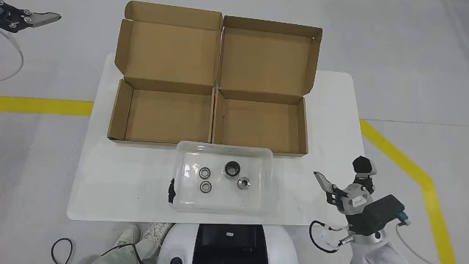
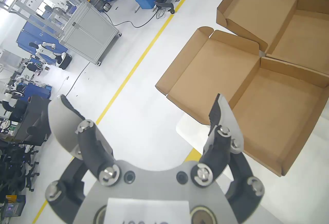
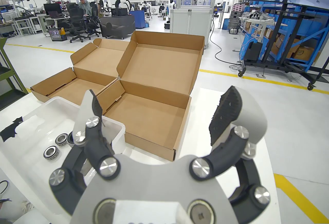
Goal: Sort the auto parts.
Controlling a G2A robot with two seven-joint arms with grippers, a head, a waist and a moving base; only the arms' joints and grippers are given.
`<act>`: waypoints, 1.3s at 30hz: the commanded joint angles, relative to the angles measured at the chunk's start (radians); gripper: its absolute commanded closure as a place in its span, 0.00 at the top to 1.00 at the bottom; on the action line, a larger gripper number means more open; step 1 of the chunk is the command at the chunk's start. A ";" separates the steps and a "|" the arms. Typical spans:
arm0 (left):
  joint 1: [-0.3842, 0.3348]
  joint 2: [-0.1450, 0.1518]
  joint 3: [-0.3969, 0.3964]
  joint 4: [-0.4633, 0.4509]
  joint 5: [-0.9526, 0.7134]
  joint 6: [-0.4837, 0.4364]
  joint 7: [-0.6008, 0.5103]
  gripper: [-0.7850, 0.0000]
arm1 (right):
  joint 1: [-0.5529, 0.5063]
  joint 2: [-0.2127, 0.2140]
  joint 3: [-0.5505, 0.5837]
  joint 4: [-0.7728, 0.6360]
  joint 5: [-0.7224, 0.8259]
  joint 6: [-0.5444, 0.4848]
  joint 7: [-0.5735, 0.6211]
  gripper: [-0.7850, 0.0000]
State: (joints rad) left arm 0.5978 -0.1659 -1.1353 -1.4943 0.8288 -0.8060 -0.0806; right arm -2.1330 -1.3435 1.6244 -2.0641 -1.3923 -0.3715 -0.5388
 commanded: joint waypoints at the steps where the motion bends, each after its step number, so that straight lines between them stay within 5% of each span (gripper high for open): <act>1: 0.000 0.000 0.000 0.000 0.000 0.000 0.000 1.00 | 0.000 0.000 0.000 0.000 0.000 0.000 0.000 1.00; 25: 0.000 0.000 0.000 0.000 0.000 0.000 0.000 1.00 | 0.003 0.000 -0.001 0.000 0.001 0.000 0.004 1.00; 39: 0.000 0.000 0.000 0.000 0.000 0.000 0.000 1.00 | 0.118 0.011 -0.058 0.000 -0.009 -0.061 0.132 1.00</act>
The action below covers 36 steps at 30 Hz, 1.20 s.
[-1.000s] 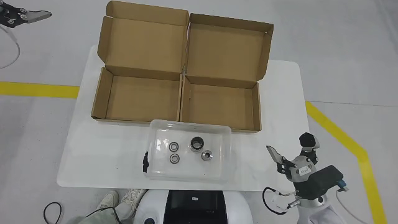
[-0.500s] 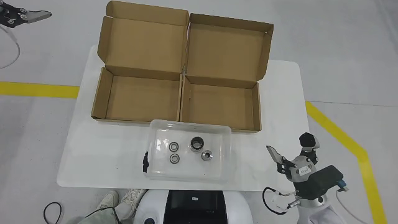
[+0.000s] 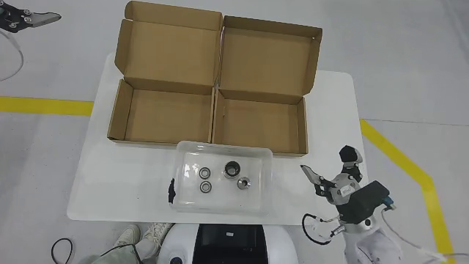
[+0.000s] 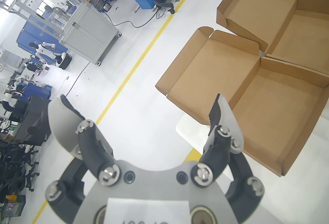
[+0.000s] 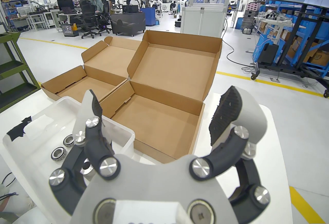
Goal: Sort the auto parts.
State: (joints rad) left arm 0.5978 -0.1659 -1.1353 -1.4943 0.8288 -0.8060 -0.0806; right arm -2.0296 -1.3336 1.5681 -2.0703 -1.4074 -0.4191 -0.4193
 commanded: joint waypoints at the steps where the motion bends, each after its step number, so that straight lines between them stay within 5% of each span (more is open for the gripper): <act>1: 0.000 0.000 0.000 0.000 0.000 0.000 0.000 1.00 | 0.029 0.002 -0.005 0.013 0.018 -0.031 0.022 1.00; 27: 0.000 0.000 0.000 0.000 0.000 0.000 0.000 1.00 | 0.472 0.035 -0.212 0.253 0.044 -0.447 0.322 1.00; 36: 0.000 0.000 0.000 0.000 0.000 0.000 0.000 1.00 | 0.572 0.036 -0.294 0.330 0.031 -0.476 0.430 1.00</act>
